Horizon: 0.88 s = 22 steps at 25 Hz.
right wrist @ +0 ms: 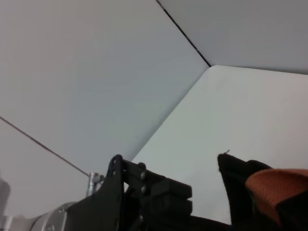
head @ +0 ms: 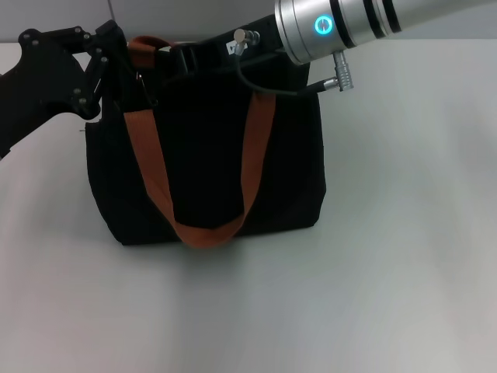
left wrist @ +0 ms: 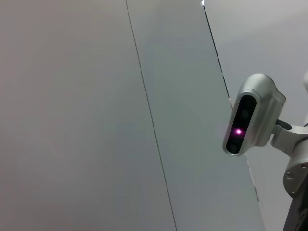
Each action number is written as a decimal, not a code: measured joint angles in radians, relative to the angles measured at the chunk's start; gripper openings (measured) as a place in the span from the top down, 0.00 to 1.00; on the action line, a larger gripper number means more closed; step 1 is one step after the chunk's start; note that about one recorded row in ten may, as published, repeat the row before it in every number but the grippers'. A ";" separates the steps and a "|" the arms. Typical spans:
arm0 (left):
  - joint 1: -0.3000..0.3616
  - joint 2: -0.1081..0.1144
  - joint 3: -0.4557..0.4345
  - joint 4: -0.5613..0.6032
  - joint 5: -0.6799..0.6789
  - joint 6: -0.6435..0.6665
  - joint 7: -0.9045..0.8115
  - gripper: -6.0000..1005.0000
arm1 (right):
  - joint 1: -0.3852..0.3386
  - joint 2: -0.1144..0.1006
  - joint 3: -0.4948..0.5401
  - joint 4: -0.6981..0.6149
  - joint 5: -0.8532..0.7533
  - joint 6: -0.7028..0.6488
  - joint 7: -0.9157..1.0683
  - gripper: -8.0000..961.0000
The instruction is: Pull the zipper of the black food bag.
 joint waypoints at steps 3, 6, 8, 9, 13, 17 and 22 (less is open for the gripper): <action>0.000 0.001 0.000 0.001 0.000 0.000 0.000 0.89 | -0.002 0.000 -0.004 0.001 0.013 -0.001 -0.002 0.99; 0.000 0.001 0.000 0.004 0.000 0.000 0.000 0.89 | -0.004 0.000 -0.006 0.002 0.015 0.001 -0.005 0.91; 0.000 0.001 0.000 0.004 0.000 0.001 0.000 0.89 | -0.007 0.000 -0.006 0.002 0.014 0.002 -0.006 0.85; 0.000 0.002 0.000 0.005 0.000 0.001 0.000 0.89 | -0.007 -0.001 -0.006 0.002 0.013 0.002 -0.006 0.83; 0.000 0.003 0.000 0.006 0.000 0.001 -0.003 0.89 | -0.012 -0.003 -0.006 0.002 0.007 0.005 -0.005 0.68; 0.000 0.004 0.000 0.006 -0.002 0.001 -0.010 0.89 | -0.016 -0.004 -0.005 0.002 0.006 0.006 -0.004 0.65; -0.003 0.003 0.002 0.007 -0.003 0.001 -0.010 0.89 | -0.017 -0.004 -0.009 0.002 0.006 0.009 -0.010 0.64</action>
